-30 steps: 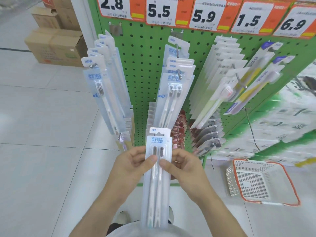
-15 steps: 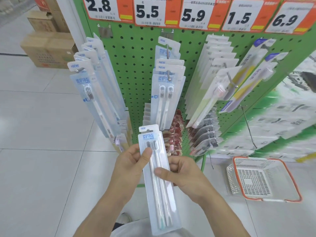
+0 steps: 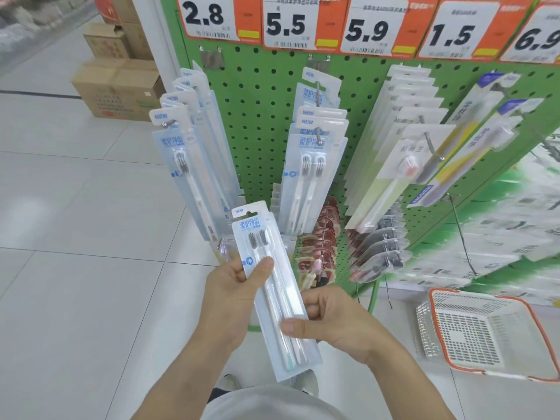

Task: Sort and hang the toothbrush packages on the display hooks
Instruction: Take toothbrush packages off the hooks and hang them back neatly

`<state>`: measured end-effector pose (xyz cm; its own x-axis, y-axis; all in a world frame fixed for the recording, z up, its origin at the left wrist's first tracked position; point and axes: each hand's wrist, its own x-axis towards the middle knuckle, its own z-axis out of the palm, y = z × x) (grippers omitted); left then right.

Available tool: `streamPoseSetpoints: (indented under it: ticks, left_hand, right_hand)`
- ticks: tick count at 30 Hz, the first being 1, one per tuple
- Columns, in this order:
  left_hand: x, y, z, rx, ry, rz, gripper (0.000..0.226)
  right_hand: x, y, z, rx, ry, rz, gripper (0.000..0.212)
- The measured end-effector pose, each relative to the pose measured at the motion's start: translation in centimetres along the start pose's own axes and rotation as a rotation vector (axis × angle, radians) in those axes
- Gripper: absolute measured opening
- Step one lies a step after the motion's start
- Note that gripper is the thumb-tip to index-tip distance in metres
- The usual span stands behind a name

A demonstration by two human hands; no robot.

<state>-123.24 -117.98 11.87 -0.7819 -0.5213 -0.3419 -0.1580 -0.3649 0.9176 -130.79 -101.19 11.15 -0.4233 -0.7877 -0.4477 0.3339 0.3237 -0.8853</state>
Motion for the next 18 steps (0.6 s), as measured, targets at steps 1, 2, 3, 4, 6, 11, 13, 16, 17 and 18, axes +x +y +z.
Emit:
streamPoseSetpoints:
  ticks: [1,2,3,4,6,11,13,16,17,18]
  left_hand:
    - [0.0,0.3,-0.1,-0.007,0.027,0.002,0.02]
    - [0.1,0.6,-0.2,-0.016,0.046,0.005,0.019]
    - [0.1,0.9,-0.3,-0.026,0.052,0.001,0.017]
    - [0.0,1.0,-0.3,-0.035,0.045,-0.007,0.016]
    - [-0.1,1.1,-0.3,-0.03,0.03,-0.026,0.017]
    - [-0.4,0.7,-0.3,-0.06,0.09,-0.094,0.022]
    - [-0.4,0.6,-0.5,-0.078,0.103,-0.109,0.023]
    - [-0.4,0.8,-0.6,-0.088,0.088,-0.111,0.023]
    - [-0.4,0.9,-0.7,-0.091,0.072,-0.107,0.023]
    - [-0.4,1.0,-0.8,-0.097,0.052,-0.104,0.023]
  right_hand:
    - [0.0,-0.1,0.0,-0.023,-0.04,0.006,0.034]
    - [0.0,-0.2,0.0,-0.054,-0.065,0.014,0.036]
    - [-0.1,-0.3,0.1,-0.079,-0.073,0.017,0.037]
    - [-0.1,-0.3,0.1,-0.082,-0.074,0.021,0.036]
    - [-0.2,-0.3,0.2,-0.073,-0.08,0.022,0.032]
    - [-0.7,-0.3,-0.1,-0.087,-0.135,0.076,0.026]
    - [-1.0,-0.4,-0.3,-0.106,-0.202,0.09,0.024]
    - [-1.2,-0.5,-0.5,-0.095,-0.194,0.073,0.024]
    - [-1.1,-0.3,-0.6,-0.083,-0.186,0.059,0.034]
    - [-1.0,-0.1,-0.6,-0.081,-0.169,0.042,0.048]
